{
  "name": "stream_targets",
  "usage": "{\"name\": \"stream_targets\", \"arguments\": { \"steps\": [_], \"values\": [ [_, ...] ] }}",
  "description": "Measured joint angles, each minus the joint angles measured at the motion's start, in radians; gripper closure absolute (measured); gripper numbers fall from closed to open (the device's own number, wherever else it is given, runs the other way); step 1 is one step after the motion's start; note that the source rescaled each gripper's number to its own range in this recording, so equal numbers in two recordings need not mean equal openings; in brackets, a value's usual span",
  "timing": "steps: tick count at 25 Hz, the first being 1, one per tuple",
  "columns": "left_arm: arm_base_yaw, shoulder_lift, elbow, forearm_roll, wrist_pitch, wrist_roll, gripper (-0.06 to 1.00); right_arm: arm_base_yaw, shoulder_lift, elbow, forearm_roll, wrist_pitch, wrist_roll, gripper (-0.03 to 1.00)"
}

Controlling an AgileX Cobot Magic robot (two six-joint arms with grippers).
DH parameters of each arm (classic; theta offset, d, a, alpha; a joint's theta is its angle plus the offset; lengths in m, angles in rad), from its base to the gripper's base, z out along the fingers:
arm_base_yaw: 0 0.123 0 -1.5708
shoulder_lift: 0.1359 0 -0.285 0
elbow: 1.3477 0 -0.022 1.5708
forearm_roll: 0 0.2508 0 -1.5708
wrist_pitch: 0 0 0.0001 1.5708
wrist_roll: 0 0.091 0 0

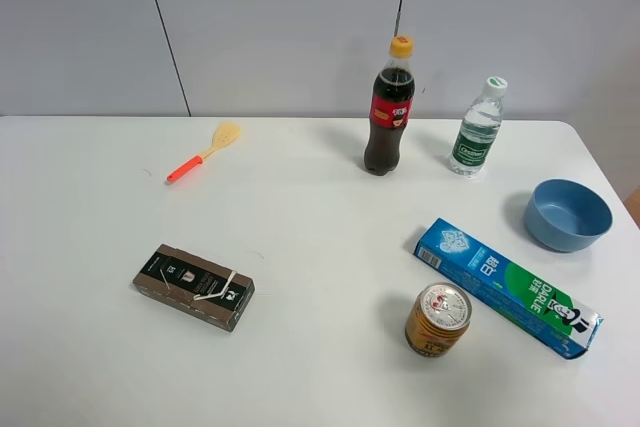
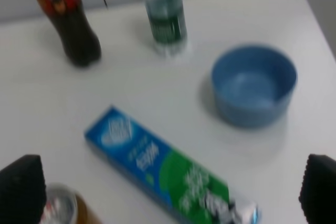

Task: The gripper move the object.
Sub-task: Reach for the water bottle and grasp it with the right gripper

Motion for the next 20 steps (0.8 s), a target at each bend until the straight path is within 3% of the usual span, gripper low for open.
{"name": "stream_targets", "arguments": {
  "steps": [5,14,20],
  "values": [
    [0.000,0.000,0.000,0.000,0.000,0.000,-0.06,0.000,0.175,-0.025,-0.002,-0.235,-0.001,-0.02],
    [0.000,0.000,0.000,0.000,0.000,0.000,-0.06,0.000,0.700,-0.025,-0.036,-0.749,-0.004,-0.02],
    [0.000,0.000,0.000,0.000,0.000,0.000,-0.06,0.000,1.013,-0.025,-0.090,-1.027,-0.010,-0.02]
  ]
}}
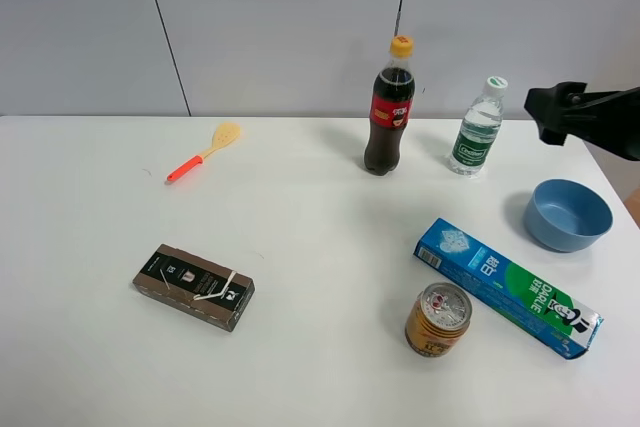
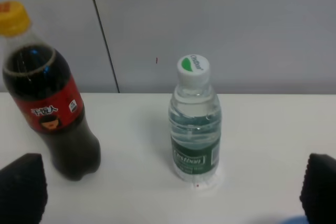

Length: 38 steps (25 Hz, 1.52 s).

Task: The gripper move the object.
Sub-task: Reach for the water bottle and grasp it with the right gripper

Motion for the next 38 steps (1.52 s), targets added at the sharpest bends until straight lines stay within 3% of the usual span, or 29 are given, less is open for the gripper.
{"name": "stream_targets", "arguments": {
  "steps": [4,10,14,18,23,28,38],
  "values": [
    [0.000,0.000,0.000,0.000,0.000,0.000,-0.06,0.000,0.149,0.000,-0.067,-0.153,-0.001,-0.02],
    [0.000,0.000,0.000,0.000,0.000,-0.001,-0.06,-0.018,0.272,0.027,-0.087,-0.267,-0.048,-0.02],
    [0.000,0.000,0.000,0.000,0.000,-0.001,-0.06,-0.072,0.286,0.172,-0.054,-0.510,-0.097,-0.02],
    [0.000,0.000,0.000,0.000,0.000,-0.001,-0.06,-0.098,0.287,0.285,0.068,-0.740,-0.177,-0.02],
    [0.000,0.000,0.000,0.000,0.000,-0.001,-0.06,-0.100,0.288,0.297,0.188,-0.801,-0.323,0.00],
    [0.000,0.000,0.000,0.000,0.000,-0.001,-0.06,-0.100,0.393,0.296,0.161,-0.855,-0.349,0.14],
    [0.000,0.000,0.000,0.000,0.000,-0.002,-0.06,-0.100,0.757,0.257,0.132,-1.091,-0.345,0.16]
  ]
}}
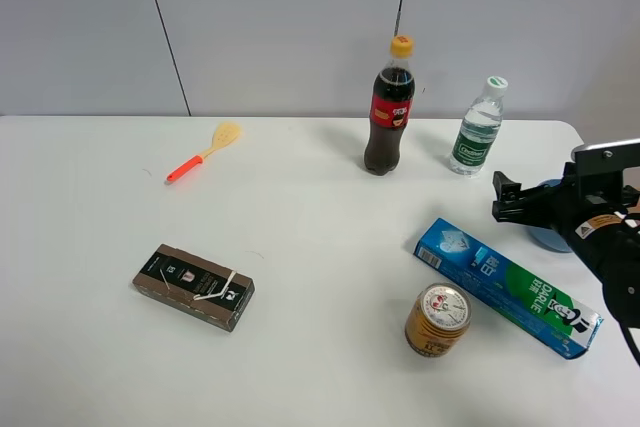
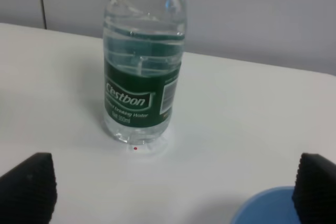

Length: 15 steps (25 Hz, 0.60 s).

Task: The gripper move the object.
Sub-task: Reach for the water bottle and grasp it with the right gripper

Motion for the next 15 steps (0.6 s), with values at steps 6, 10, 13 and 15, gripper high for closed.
{"name": "stream_targets", "arguments": {
  "steps": [6,10,13,15],
  "values": [
    [0.000,0.000,0.000,0.000,0.000,0.000,-0.06,0.000,0.084,-0.110,-0.018,-0.009,0.023,0.16],
    [0.000,0.000,0.000,0.000,0.000,0.000,-0.06,0.000,0.125,-0.178,-0.048,-0.002,0.034,0.16],
    [0.000,0.000,0.000,0.000,0.000,0.000,-0.06,0.000,0.156,-0.213,-0.046,0.009,0.035,0.16],
    [0.000,0.000,0.000,0.000,0.000,0.000,-0.06,0.000,0.168,-0.234,-0.044,0.017,0.035,0.16]
  ]
}}
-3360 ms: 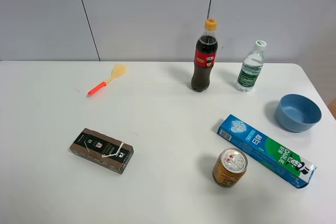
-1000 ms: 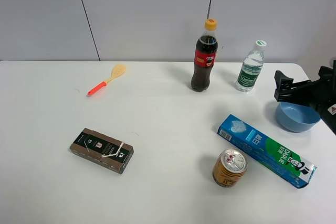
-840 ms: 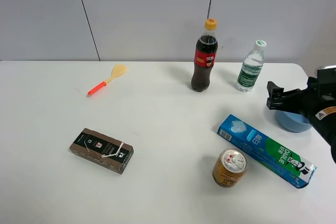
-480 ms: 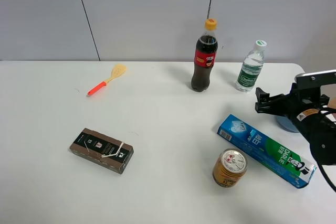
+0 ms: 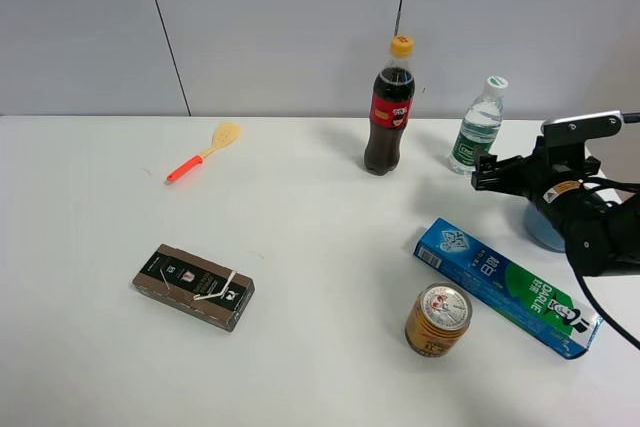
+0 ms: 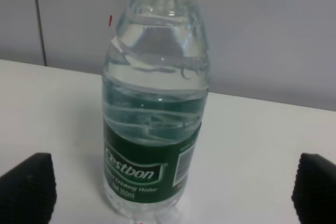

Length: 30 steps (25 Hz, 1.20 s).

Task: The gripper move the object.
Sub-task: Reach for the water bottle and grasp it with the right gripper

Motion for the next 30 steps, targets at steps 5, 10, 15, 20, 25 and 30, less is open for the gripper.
{"name": "stream_targets", "arguments": {
  "steps": [5,10,15,20,25,30],
  "values": [
    [0.000,0.000,0.000,0.000,0.000,0.000,-0.06,0.000,0.047,-0.061,0.001,0.007,-0.001,0.16],
    [0.000,0.000,0.000,0.000,0.000,0.000,-0.06,0.000,0.100,-0.144,0.000,0.033,-0.001,0.16],
    [0.000,0.000,0.000,0.000,0.000,0.000,-0.06,0.000,0.138,-0.218,-0.019,0.065,-0.001,0.16],
    [0.000,0.000,0.000,0.000,0.000,0.000,-0.06,0.000,0.179,-0.273,-0.042,0.087,-0.001,0.16],
    [0.000,0.000,0.000,0.000,0.000,0.000,-0.06,0.000,0.225,-0.328,-0.045,0.111,0.002,0.16],
    [0.000,0.000,0.000,0.000,0.000,0.000,-0.06,0.000,0.237,-0.334,-0.045,0.113,0.003,0.18]
  ]
}}
